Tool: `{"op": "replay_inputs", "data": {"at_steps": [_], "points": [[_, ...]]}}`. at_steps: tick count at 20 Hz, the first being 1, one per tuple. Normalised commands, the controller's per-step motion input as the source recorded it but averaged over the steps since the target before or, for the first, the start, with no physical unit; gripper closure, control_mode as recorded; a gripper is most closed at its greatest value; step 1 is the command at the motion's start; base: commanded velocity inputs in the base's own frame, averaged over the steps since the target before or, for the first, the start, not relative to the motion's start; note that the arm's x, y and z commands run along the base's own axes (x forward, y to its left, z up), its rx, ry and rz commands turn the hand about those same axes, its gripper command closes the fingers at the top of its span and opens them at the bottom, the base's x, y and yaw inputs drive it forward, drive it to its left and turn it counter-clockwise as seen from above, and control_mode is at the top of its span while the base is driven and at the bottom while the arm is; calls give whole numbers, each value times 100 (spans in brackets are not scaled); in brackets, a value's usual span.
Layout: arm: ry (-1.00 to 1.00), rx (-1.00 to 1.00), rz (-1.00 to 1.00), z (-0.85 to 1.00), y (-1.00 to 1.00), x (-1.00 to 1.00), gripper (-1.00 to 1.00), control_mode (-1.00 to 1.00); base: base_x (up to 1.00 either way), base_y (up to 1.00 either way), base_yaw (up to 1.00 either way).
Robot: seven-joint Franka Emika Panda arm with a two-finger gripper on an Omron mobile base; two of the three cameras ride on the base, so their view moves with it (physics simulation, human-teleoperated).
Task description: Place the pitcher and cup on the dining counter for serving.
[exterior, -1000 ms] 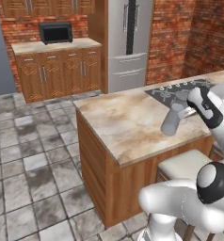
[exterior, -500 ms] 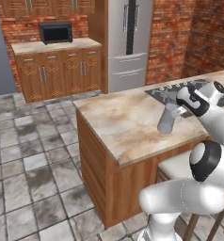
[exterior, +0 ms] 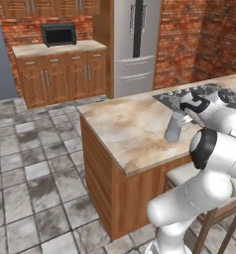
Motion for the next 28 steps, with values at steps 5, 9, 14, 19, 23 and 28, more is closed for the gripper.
{"op": "replay_inputs", "data": {"at_steps": [5, 9, 14, 19, 23, 28], "points": [[4, 0, 0, -37, -12, 29, 100, -100, 0, 0, 0], [5, 0, 0, -30, -5, 30, 100, -100, 0, 0, 0], [4, 0, 0, -26, 0, 27, 100, -100, 0, 0, 0], [0, -3, 0, -20, 1, 4, -100, -100, 0, 0, 0], [-7, -10, 0, -3, 17, -18, -100, -100, 0, 0, 0], [-11, -11, 0, 2, 35, -19, -100, -100, 0, 0, 0]]}}
